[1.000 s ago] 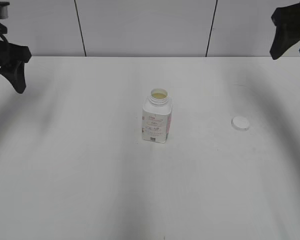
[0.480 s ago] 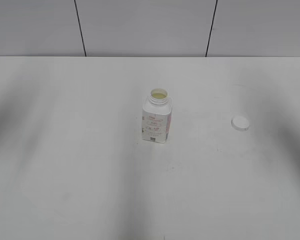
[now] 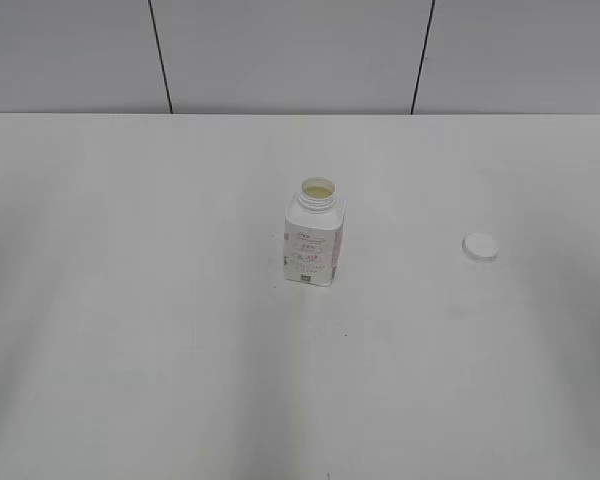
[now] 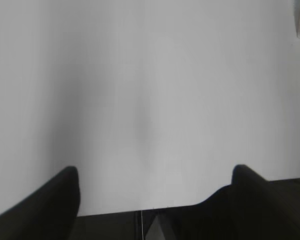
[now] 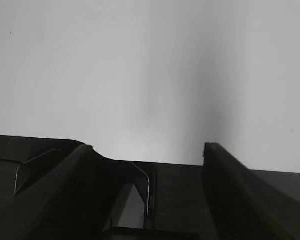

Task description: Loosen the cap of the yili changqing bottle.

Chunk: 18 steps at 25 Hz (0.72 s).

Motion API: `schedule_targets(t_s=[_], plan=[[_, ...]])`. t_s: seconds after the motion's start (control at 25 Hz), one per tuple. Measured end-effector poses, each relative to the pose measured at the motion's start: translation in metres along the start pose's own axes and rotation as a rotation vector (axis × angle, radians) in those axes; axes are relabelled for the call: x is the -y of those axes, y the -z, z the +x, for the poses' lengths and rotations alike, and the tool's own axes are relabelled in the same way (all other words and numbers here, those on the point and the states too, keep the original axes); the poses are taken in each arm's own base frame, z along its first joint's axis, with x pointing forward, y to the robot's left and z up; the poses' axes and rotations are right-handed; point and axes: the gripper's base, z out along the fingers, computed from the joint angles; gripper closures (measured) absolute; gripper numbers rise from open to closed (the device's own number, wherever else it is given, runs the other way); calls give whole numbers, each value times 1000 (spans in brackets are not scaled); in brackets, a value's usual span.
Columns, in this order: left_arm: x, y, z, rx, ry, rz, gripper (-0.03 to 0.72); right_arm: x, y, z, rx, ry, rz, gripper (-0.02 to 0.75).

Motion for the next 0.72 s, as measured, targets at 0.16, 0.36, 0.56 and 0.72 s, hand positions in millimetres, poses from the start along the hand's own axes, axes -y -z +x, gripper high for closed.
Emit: schedule_targets(t_s=[0.16, 0.36, 0.56, 0.72], plan=[[-5, 15, 52, 140, -10, 15, 127, -3, 15, 38, 112, 13, 5, 204], [-8, 19, 103, 305, -24, 54, 127, -5, 16, 74, 243, 28, 14, 204], [-8, 21, 133, 431, -23, 87, 127, -5, 11, 102, 398, 83, 34, 204], [-10, 22, 150, 539, -23, 96, 127, -7, 22, 121, 561, 113, 48, 204]])
